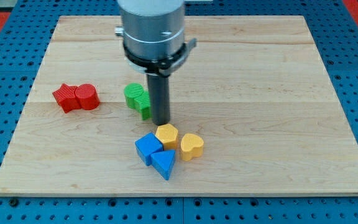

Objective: Push the green circle to the top right of the red star

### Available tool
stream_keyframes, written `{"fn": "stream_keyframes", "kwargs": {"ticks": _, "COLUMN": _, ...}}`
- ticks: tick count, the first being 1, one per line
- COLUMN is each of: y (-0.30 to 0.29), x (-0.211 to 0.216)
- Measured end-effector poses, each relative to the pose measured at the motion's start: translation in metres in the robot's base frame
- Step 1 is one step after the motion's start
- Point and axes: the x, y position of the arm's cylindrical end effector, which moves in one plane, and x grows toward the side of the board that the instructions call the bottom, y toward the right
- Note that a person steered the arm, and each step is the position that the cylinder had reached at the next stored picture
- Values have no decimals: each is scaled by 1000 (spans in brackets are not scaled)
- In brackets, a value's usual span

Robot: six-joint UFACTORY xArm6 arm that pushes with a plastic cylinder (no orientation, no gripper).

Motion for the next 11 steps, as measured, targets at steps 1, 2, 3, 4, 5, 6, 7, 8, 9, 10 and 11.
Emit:
{"fn": "stream_keyframes", "kwargs": {"ticks": 1, "y": -2, "x": -1}}
{"fn": "stream_keyframes", "kwargs": {"ticks": 2, "y": 2, "x": -1}}
{"fn": "stream_keyframes", "kwargs": {"ticks": 3, "y": 61, "x": 1}}
{"fn": "stream_keyframes", "kwargs": {"ticks": 4, "y": 113, "x": 3}}
{"fn": "stream_keyframes", "kwargs": {"ticks": 5, "y": 126, "x": 3}}
{"fn": "stream_keyframes", "kwargs": {"ticks": 6, "y": 126, "x": 3}}
{"fn": "stream_keyframes", "kwargs": {"ticks": 7, "y": 125, "x": 1}}
{"fn": "stream_keyframes", "kwargs": {"ticks": 8, "y": 121, "x": -3}}
{"fn": "stream_keyframes", "kwargs": {"ticks": 9, "y": 121, "x": -7}}
{"fn": "stream_keyframes", "kwargs": {"ticks": 10, "y": 102, "x": -13}}
{"fn": "stream_keyframes", "kwargs": {"ticks": 11, "y": 96, "x": -3}}
